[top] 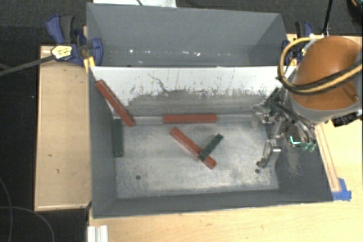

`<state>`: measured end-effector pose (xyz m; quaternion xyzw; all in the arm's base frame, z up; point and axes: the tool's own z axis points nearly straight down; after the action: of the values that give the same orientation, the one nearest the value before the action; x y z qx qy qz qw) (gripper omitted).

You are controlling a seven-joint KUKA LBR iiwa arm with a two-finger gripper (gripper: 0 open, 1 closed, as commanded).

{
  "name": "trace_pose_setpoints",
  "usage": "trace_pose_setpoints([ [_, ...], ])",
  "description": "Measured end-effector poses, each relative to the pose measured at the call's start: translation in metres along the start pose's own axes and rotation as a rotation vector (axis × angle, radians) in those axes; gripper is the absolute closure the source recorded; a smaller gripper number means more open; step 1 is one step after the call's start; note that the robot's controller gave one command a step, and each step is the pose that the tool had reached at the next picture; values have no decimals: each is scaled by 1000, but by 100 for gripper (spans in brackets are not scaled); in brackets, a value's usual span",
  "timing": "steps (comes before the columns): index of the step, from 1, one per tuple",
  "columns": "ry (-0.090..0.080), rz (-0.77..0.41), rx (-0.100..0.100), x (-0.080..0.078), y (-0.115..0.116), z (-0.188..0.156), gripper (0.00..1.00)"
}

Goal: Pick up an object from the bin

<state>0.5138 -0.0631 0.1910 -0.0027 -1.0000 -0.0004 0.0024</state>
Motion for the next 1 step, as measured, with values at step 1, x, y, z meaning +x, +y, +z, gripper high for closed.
trace_pose_setpoints([
  [1,-6,-53,-1,-64,28,103,0],
])
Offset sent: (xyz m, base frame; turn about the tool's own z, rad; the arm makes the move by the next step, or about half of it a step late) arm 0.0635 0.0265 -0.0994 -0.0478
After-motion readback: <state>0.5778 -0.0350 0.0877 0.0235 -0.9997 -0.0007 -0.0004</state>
